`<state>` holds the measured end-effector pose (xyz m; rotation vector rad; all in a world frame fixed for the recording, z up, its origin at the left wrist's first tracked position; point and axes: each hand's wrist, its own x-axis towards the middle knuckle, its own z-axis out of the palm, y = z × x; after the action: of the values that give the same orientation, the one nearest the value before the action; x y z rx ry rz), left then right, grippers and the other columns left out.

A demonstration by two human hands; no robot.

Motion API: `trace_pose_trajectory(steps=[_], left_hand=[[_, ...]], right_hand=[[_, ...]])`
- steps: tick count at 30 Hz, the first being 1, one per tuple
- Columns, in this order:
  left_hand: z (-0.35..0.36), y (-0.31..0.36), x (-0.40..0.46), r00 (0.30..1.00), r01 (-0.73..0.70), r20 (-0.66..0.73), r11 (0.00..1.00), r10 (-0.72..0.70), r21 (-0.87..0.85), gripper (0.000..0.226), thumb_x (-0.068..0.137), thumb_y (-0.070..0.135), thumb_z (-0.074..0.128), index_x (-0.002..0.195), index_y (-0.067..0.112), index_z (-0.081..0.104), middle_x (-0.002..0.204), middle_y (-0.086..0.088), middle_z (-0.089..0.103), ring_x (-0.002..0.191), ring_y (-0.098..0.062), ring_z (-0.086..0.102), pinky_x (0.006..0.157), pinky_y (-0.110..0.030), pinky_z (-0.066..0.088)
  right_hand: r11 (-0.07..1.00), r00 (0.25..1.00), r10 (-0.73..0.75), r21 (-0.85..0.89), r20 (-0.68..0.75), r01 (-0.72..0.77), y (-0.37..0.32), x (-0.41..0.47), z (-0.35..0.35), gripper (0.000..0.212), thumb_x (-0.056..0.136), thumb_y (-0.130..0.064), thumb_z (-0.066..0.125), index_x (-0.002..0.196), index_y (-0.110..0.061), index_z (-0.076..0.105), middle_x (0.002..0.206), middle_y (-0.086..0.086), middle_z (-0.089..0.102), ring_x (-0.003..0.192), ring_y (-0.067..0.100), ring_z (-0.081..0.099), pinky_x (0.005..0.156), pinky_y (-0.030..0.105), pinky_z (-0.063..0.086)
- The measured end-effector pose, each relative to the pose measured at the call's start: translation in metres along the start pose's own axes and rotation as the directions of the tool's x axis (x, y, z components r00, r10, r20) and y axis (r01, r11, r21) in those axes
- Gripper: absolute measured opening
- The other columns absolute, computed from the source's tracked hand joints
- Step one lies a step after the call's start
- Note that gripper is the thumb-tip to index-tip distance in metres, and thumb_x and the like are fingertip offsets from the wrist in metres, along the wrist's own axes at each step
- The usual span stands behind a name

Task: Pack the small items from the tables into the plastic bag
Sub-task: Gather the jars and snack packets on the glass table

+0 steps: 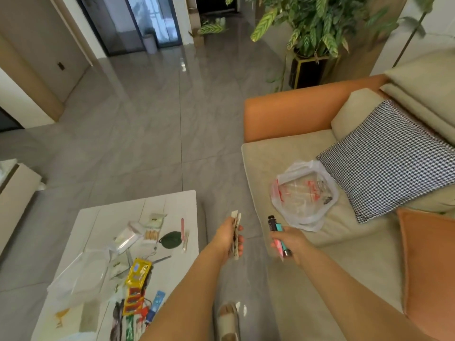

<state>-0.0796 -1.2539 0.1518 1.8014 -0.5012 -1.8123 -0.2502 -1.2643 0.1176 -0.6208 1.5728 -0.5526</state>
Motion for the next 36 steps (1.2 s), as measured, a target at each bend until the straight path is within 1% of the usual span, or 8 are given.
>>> trace_pose_trajectory(steps=[4,8,12,18,23,29,33,36], left_hand=[[0.009,0.04,0.037,0.999,-0.009,0.042,0.999,0.007,0.047,0.039,0.097,0.036,0.026,0.081,0.01,0.05,0.061,-0.009,0.05,0.048,-0.02,0.043,0.049,-0.024,0.038],[0.016,0.081,0.078,0.993,-0.01,0.119,0.995,-0.002,0.104,0.038,0.097,0.035,0.029,0.077,0.012,0.051,0.056,-0.007,0.052,0.041,-0.019,0.047,0.049,-0.024,0.041],[0.025,0.115,0.114,0.989,-0.025,0.15,0.985,0.0,0.169,0.031,0.098,0.026,0.035,0.075,0.011,0.048,0.054,-0.008,0.052,0.042,-0.022,0.049,0.047,-0.026,0.044],[0.054,0.135,0.147,0.976,-0.122,0.213,0.911,0.039,0.394,0.023,0.101,0.028,0.037,0.088,0.014,0.049,0.072,-0.008,0.059,0.059,-0.02,0.06,0.049,-0.026,0.048],[0.102,0.146,0.17,0.972,-0.153,0.227,0.906,0.066,0.394,0.028,0.098,0.03,0.046,0.11,0.006,0.053,0.08,-0.008,0.059,0.062,-0.019,0.059,0.052,-0.025,0.047],[0.157,0.147,0.212,0.985,-0.119,0.168,0.893,0.05,0.435,0.026,0.095,0.032,0.053,0.091,0.007,0.06,0.084,-0.009,0.063,0.069,-0.024,0.062,0.061,-0.029,0.051],[0.184,0.148,0.244,0.988,-0.11,0.146,0.863,0.042,0.493,0.035,0.094,0.038,0.052,0.102,0.006,0.064,0.084,-0.011,0.065,0.072,-0.026,0.063,0.075,-0.038,0.055],[0.2,0.146,0.268,0.99,-0.072,0.138,0.856,0.001,0.512,0.031,0.094,0.036,0.051,0.105,0.009,0.063,0.071,-0.008,0.064,0.058,-0.02,0.061,0.065,-0.033,0.055]], right_hand=[[0.999,0.999,0.006,0.042,-0.049,-0.003,-0.028,0.03,-0.001,0.004,0.087,-0.001,0.058,0.09,-0.002,0.056,0.068,0.012,0.055,0.067,0.022,0.057,0.054,0.026,0.041],[0.994,0.993,0.05,0.107,-0.108,-0.038,-0.052,0.061,-0.004,0.016,0.086,0.002,0.054,0.071,-0.003,0.052,0.062,0.015,0.051,0.056,0.025,0.046,0.055,0.03,0.037],[0.964,0.984,0.099,0.259,-0.146,-0.059,-0.067,0.085,-0.006,0.006,0.085,0.0,0.059,0.082,-0.002,0.054,0.065,0.014,0.054,0.058,0.025,0.049,0.056,0.035,0.039],[0.928,0.966,0.172,0.36,-0.194,-0.093,-0.079,0.111,-0.027,0.019,0.085,-0.002,0.061,0.103,0.003,0.056,0.067,0.014,0.058,0.063,0.025,0.051,0.053,0.034,0.038],[0.893,0.954,0.213,0.438,-0.21,-0.103,-0.087,0.143,-0.058,0.009,0.088,-0.002,0.057,0.097,0.001,0.055,0.065,0.01,0.052,0.058,0.02,0.051,0.056,0.031,0.039],[0.916,0.943,0.252,0.368,-0.218,-0.16,-0.087,0.18,-0.1,0.009,0.09,-0.008,0.055,0.095,-0.002,0.059,0.071,0.012,0.053,0.065,0.022,0.047,0.074,0.034,0.04],[0.924,0.92,0.298,0.32,-0.254,-0.211,-0.081,0.211,-0.126,0.015,0.089,-0.01,0.056,0.1,-0.001,0.059,0.081,0.014,0.054,0.057,0.017,0.042,0.057,0.028,0.038],[0.897,0.898,0.344,0.378,-0.276,-0.227,-0.074,0.236,-0.137,0.022,0.089,-0.009,0.056,0.107,0.003,0.058,0.086,0.017,0.056,0.058,0.018,0.046,0.054,0.028,0.038]])
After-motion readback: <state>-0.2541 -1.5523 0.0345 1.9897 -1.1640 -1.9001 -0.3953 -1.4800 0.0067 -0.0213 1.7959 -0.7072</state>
